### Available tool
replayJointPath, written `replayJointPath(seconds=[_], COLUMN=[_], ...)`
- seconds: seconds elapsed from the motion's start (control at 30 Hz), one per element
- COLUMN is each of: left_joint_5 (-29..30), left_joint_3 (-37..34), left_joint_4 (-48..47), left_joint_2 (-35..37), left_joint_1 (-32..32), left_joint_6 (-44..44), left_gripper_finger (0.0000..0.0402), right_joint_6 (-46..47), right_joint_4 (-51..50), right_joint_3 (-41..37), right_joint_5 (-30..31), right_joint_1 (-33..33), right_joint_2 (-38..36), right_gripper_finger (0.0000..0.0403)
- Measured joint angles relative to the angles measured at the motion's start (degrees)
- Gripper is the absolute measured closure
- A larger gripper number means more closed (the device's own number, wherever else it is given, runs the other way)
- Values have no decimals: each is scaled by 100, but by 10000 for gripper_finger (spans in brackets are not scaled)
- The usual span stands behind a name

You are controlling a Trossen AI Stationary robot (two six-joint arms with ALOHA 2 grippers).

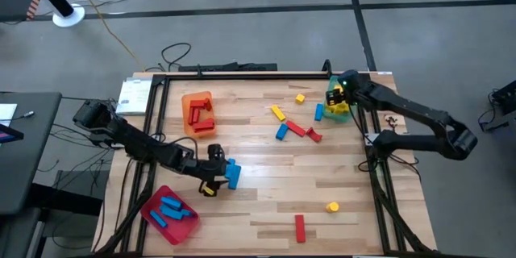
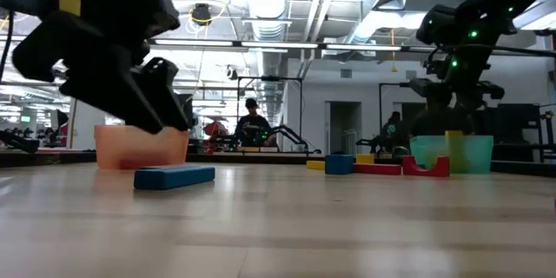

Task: Sort blocks
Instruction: Put the blue wooden block into the red bin

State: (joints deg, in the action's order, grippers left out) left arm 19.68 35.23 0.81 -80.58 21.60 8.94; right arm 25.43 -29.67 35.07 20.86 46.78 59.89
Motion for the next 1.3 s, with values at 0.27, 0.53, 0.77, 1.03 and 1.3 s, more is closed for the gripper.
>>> replayJointPath(seconds=[0.27,0.53,0.77,1.03,1.3], left_joint_5=[7,4,4,1,-2], left_joint_3=[148,148,148,144,113], left_joint_4=[49,405,472,475,-494], left_joint_2=[0,0,0,0,0], left_joint_1=[-113,-113,-113,-140,-264], left_joint_6=[-392,-761,-885,-734,-60], left_gripper_finger=[107,107,107,107,107], right_joint_6=[17,617,1627,2493,2857], right_joint_4=[5,-246,-520,-397,32], right_joint_3=[6,9,9,9,9], right_joint_5=[-127,-557,26,595,608], right_joint_1=[-508,-2135,-3919,-5350,-6131], right_joint_2=[-640,-837,-807,-462,311], right_gripper_finger=[143,143,143,143,143])
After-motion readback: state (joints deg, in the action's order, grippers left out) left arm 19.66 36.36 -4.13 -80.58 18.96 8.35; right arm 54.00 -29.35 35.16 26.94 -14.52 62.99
